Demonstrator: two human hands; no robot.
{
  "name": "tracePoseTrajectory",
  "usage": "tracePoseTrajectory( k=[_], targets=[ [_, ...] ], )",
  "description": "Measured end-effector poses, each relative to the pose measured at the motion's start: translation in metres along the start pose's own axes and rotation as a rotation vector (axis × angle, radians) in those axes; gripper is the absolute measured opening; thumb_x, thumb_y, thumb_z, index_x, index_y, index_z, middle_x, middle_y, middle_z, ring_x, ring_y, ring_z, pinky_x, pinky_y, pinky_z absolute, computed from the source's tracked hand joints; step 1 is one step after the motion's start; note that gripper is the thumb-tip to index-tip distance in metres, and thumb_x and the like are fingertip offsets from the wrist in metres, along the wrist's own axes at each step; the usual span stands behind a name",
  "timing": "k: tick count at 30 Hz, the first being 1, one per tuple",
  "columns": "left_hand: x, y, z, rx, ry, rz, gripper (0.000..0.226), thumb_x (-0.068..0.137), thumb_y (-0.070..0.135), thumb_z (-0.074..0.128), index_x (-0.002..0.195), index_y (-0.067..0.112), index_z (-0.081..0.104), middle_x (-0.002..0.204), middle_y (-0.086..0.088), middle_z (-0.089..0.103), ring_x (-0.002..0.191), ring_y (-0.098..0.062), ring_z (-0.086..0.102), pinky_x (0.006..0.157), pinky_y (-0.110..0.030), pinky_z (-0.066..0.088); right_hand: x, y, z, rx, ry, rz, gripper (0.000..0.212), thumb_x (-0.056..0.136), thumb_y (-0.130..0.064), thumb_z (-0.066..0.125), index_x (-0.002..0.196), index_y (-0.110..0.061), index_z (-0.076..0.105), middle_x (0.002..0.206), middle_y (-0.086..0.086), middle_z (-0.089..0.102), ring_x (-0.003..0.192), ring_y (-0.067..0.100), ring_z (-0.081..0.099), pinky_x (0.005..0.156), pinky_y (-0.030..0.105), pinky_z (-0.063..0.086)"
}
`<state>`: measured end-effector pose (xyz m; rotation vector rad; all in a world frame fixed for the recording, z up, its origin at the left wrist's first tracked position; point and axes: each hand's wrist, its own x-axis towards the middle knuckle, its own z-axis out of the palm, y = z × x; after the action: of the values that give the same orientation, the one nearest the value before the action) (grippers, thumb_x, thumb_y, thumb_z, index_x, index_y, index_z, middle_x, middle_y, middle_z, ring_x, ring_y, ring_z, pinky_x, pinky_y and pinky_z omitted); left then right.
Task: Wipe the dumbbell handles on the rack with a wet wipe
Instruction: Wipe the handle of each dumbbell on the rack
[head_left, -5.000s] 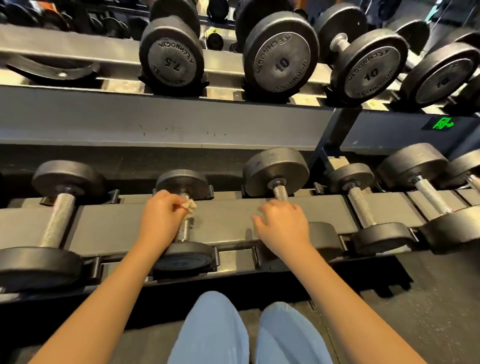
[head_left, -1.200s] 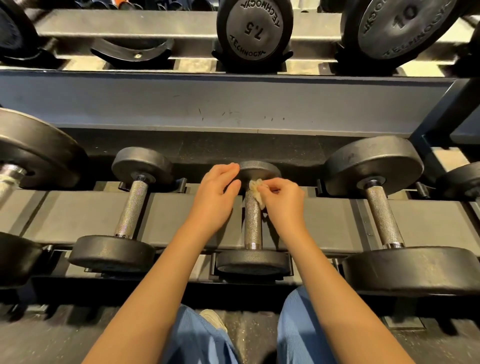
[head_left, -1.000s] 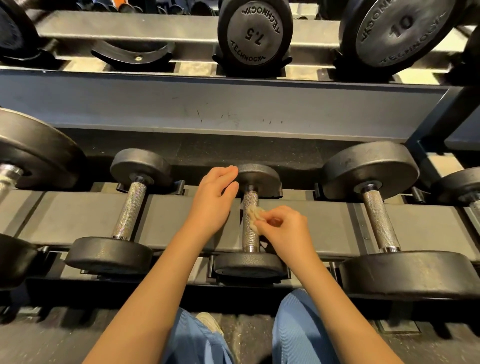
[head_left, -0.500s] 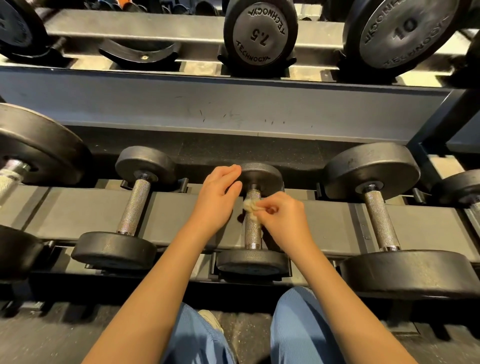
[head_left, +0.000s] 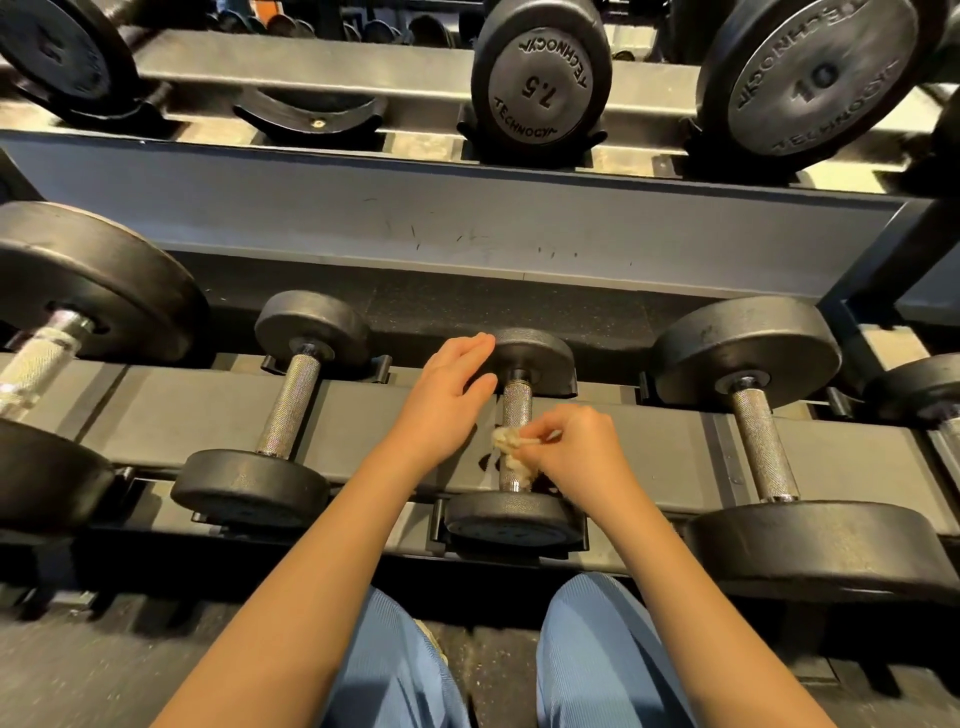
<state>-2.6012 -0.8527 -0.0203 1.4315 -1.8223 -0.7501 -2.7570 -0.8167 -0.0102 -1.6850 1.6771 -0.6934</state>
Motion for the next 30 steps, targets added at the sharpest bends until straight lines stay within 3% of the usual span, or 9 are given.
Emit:
tracePoseTrajectory(
  k=[4,7,9,12,16,19,23,27,30],
  targets=[
    [-0.004,0.0,-0.004,0.053,-0.031,0.012,0.049,0.099,0.022,0.046,0.147,0.023,0.033,0.15,0.008,0.032,0.137,-0.008,0.029,0.112,-0.026,0.026,-0.012,0.004,-0.004,-0.027,-0.169,0.062,0.011,0.077,-0.016,0.077,0.071,-0.022,0.069,0.07,-0.009,0.06,0.07,0.004,0.055,0.06,0.01,0.04],
    [-0.016,-0.005,-0.018,0.217,0.003,0.053,0.045,0.099,0.022,0.047,0.143,0.021,0.039,0.146,0.005,0.038,0.134,-0.008,0.031,0.104,-0.018,0.022,-0.015,0.004,0.002,0.014,-0.048,0.057,0.003,0.079,-0.018,0.075,0.08,-0.018,0.072,0.077,-0.003,0.065,0.072,0.01,0.058,0.063,0.017,0.043],
    [-0.029,-0.012,-0.036,0.275,0.061,0.032,0.043,0.099,0.022,0.048,0.141,0.021,0.042,0.144,0.007,0.04,0.133,-0.007,0.031,0.103,-0.017,0.021,-0.014,0.002,0.006,0.033,0.065,0.003,0.007,0.08,-0.021,0.074,0.075,-0.021,0.069,0.08,-0.001,0.066,0.071,0.009,0.058,0.064,0.018,0.043],
    [-0.05,-0.031,-0.071,0.372,0.135,0.007,0.041,0.097,0.021,0.051,0.138,0.02,0.048,0.14,0.005,0.044,0.131,-0.011,0.036,0.109,-0.027,0.027,-0.011,-0.012,0.015,0.042,0.15,-0.128,0.01,0.082,-0.022,0.072,0.073,-0.021,0.069,0.077,-0.008,0.061,0.07,0.003,0.055,0.06,0.007,0.039],
    [-0.067,-0.066,-0.115,0.489,0.229,-0.088,0.04,0.096,0.027,0.047,0.132,0.012,0.055,0.133,-0.006,0.053,0.124,-0.026,0.046,0.102,-0.042,0.036,0.001,-0.043,0.036,0.139,0.095,-0.203,0.007,0.082,-0.022,0.073,0.087,-0.016,0.073,0.086,-0.006,0.063,0.077,0.003,0.057,0.066,0.01,0.043],
    [-0.069,-0.088,-0.133,0.355,0.23,-0.285,0.042,0.1,0.028,0.045,0.139,0.012,0.047,0.141,-0.007,0.045,0.132,-0.024,0.036,0.109,-0.04,0.028,0.013,-0.061,0.061,0.171,0.009,-0.189,0.012,0.082,-0.022,0.073,0.091,-0.015,0.074,0.089,-0.002,0.068,0.079,0.006,0.061,0.07,0.017,0.05],
    [-0.065,-0.105,-0.138,0.122,0.236,-0.387,0.045,0.101,0.028,0.041,0.141,0.011,0.041,0.144,-0.006,0.039,0.136,-0.02,0.031,0.114,-0.035,0.021,0.039,-0.081,0.101,0.205,-0.025,-0.198,0.013,0.082,-0.025,0.074,0.09,-0.015,0.074,0.083,-0.001,0.068,0.079,0.01,0.063,0.073,0.026,0.052],
    [-0.067,-0.11,-0.133,0.084,0.286,-0.365,0.042,0.1,0.029,0.04,0.138,0.012,0.045,0.133,0.002,0.043,0.131,-0.016,0.035,0.107,-0.026,0.023,0.07,-0.101,0.139,0.171,0.036,-0.232,0.013,0.084,-0.025,0.071,0.093,-0.017,0.073,0.087,-0.004,0.065,0.079,0.004,0.058,0.065,0.012,0.043],
    [-0.068,-0.109,-0.131,0.109,0.293,-0.349,0.04,0.1,0.03,0.04,0.137,0.016,0.046,0.125,0.012,0.04,0.122,-0.005,0.035,0.101,-0.019,0.022,0.082,-0.104,0.163,0.179,0.063,-0.232,0.01,0.086,-0.025,0.067,0.094,-0.02,0.072,0.086,-0.006,0.064,0.077,0.001,0.057,0.064,0.01,0.041]
  ],
)
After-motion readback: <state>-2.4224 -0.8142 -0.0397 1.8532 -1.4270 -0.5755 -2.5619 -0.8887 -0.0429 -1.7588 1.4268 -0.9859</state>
